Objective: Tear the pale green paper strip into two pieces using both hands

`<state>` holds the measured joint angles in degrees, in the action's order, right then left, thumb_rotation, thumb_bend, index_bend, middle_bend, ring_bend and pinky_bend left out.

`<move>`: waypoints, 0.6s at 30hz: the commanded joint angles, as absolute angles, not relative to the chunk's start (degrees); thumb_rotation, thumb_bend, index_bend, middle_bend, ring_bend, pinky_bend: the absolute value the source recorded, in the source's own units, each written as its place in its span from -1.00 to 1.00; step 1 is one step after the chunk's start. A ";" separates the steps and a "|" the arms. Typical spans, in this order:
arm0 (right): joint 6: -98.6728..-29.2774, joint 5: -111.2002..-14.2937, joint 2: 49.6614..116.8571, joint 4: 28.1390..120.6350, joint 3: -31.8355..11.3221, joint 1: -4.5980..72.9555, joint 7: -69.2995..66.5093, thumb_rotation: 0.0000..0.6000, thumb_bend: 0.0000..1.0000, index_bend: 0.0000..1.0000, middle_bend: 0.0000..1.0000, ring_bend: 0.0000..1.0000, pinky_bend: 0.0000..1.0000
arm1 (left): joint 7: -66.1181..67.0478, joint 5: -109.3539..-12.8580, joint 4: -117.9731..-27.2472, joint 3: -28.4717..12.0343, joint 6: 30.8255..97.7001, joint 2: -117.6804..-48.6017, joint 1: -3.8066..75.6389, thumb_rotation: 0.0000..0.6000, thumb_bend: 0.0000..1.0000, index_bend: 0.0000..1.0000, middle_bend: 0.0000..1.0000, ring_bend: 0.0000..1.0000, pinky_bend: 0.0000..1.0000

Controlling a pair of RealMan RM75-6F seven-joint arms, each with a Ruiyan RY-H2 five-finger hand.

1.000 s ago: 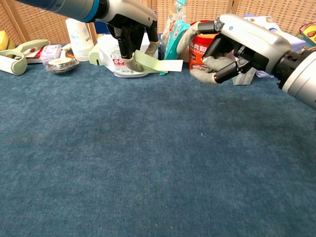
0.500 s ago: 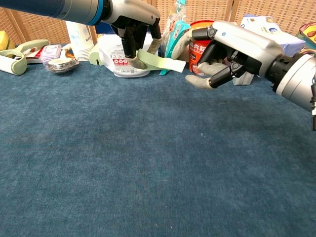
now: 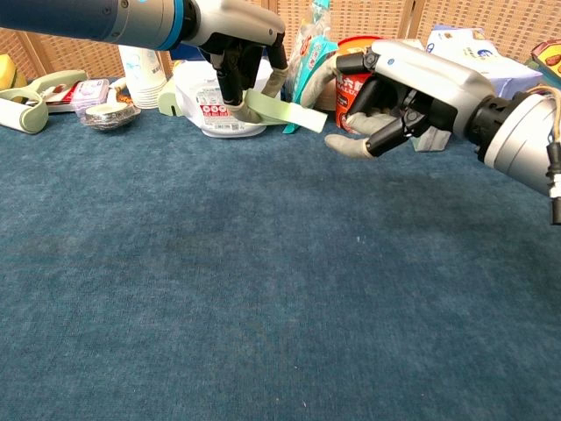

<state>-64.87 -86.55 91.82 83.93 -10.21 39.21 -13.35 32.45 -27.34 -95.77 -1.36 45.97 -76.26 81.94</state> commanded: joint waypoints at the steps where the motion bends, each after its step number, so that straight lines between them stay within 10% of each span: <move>1: -65.03 -86.67 91.92 83.80 -10.23 39.31 -13.38 1.00 -0.21 -0.35 1.00 0.85 0.65 | 32.64 -26.85 -95.57 -1.51 45.62 -76.35 81.99 1.00 -0.25 0.17 1.00 1.00 1.00; 18: -67.08 -87.73 95.22 81.23 -10.43 40.13 -13.94 1.00 -0.21 -0.21 1.00 0.86 0.65 | 32.79 -24.53 -94.77 -2.43 43.57 -76.62 82.39 1.00 -0.25 0.17 1.00 1.00 1.00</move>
<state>-66.99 -87.69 95.12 81.32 -10.43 40.11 -13.87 32.81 -24.61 -94.82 -2.45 43.66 -76.60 82.37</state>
